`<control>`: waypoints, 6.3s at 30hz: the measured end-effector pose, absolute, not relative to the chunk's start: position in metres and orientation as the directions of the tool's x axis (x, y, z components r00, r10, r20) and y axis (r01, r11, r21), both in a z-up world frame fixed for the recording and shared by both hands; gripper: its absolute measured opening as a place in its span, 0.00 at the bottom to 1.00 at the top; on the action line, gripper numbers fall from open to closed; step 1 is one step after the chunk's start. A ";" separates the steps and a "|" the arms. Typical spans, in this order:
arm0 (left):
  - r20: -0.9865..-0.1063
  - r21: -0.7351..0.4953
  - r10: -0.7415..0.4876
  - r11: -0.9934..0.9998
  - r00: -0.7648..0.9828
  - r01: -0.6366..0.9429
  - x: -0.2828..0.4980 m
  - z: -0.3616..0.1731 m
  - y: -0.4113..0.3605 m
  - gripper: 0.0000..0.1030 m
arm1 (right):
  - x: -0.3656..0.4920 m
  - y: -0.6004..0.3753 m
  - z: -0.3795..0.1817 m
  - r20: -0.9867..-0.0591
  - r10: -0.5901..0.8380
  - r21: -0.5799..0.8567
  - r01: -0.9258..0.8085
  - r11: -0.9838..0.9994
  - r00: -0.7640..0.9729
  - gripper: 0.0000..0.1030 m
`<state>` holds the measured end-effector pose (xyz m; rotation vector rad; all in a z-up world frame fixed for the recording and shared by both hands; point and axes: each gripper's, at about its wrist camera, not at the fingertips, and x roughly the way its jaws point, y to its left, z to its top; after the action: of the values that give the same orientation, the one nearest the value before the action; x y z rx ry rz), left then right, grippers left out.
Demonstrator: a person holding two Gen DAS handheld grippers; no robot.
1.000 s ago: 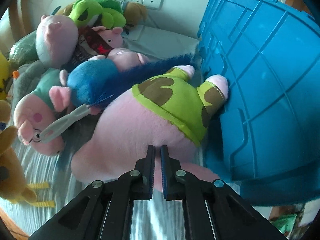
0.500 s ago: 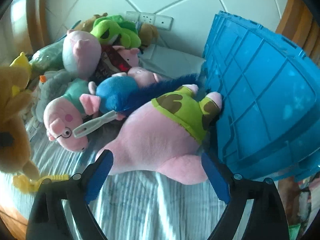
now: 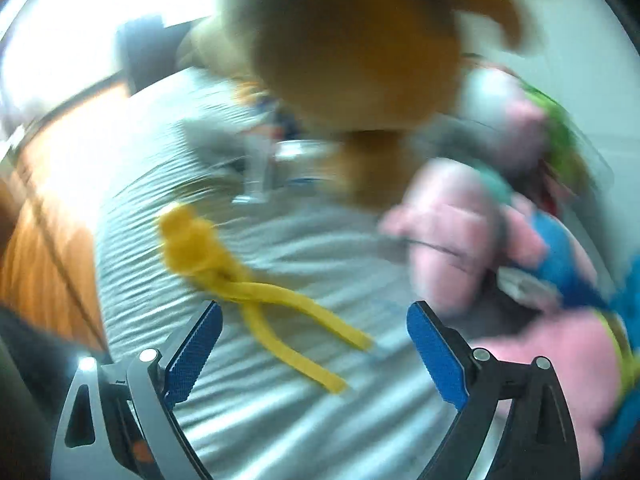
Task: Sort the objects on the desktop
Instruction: 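Grasp the yellow snowball-maker tool with the right gripper while the left holds the bear, then carry bear and yellow tool over the blue crate and release both, then move both grippers back toward the remaining plush pile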
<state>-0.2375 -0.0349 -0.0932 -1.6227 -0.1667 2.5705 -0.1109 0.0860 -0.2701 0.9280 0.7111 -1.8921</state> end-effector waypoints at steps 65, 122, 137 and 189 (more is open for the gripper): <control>-0.831 -0.191 0.205 -0.978 -0.517 -0.081 -0.209 -0.050 -0.014 0.77 | -0.103 0.177 -0.180 -0.826 -0.266 -0.222 0.721 -0.657 -0.497 0.30; -0.683 -0.208 0.477 -0.853 -0.553 -0.479 -0.275 0.056 0.401 1.00 | -0.214 0.576 0.034 -0.628 0.300 -0.186 -0.235 -0.954 -0.719 0.35; -0.680 -0.224 0.481 -0.855 -0.553 -0.468 -0.276 0.054 0.376 1.00 | -0.208 0.570 0.030 -0.605 0.297 -0.178 -0.238 -0.955 -0.738 0.99; -0.913 -0.189 0.155 -0.981 -0.378 0.053 -0.134 -0.224 -0.157 1.00 | -0.213 0.100 -0.165 -0.789 -0.136 -0.098 0.341 -0.935 -0.600 0.99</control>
<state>-0.1338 -0.1570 -0.2236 -1.7154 -0.2889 2.5416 -0.2133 0.1004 -0.1646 1.2368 0.3485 -2.5682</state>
